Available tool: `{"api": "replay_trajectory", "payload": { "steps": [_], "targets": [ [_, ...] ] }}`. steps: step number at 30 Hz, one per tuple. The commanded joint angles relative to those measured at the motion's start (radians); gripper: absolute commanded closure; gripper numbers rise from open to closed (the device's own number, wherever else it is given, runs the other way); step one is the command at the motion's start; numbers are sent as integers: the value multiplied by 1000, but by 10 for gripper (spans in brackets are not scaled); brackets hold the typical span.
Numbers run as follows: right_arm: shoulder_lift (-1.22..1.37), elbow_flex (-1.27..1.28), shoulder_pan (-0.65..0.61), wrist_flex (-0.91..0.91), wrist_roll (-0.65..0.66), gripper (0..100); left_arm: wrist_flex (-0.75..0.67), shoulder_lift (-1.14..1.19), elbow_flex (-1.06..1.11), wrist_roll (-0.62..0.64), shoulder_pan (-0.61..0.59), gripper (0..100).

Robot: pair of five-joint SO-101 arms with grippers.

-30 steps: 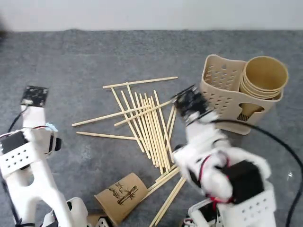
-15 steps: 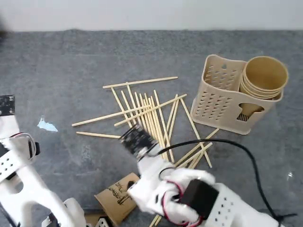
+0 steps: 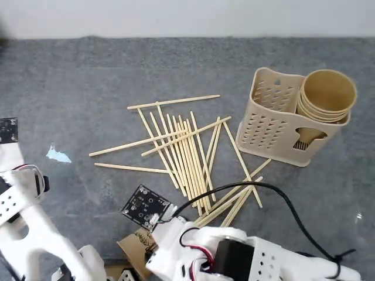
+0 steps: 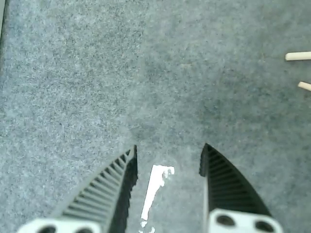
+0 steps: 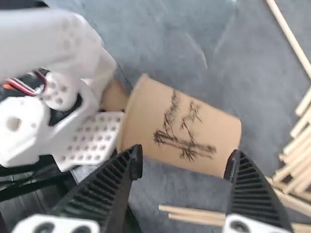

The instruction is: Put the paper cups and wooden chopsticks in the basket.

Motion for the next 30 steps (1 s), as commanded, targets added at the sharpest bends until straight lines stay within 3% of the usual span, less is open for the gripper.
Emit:
{"api": "replay_trajectory", "payload": {
  "steps": [1,8,19,30],
  "targets": [
    [-10,28,-24,-91,31,711,-18,-14,-24,8,-5,795],
    [-10,181,-122,-275,55,711,-20,-14,-10,8,-8,795],
    [-10,253,-124,-390,133,712,-20,-14,-10,8,-5,795],
    [-12,336,-124,-512,132,712,-15,-14,-8,9,-5,795]
  ]
}}
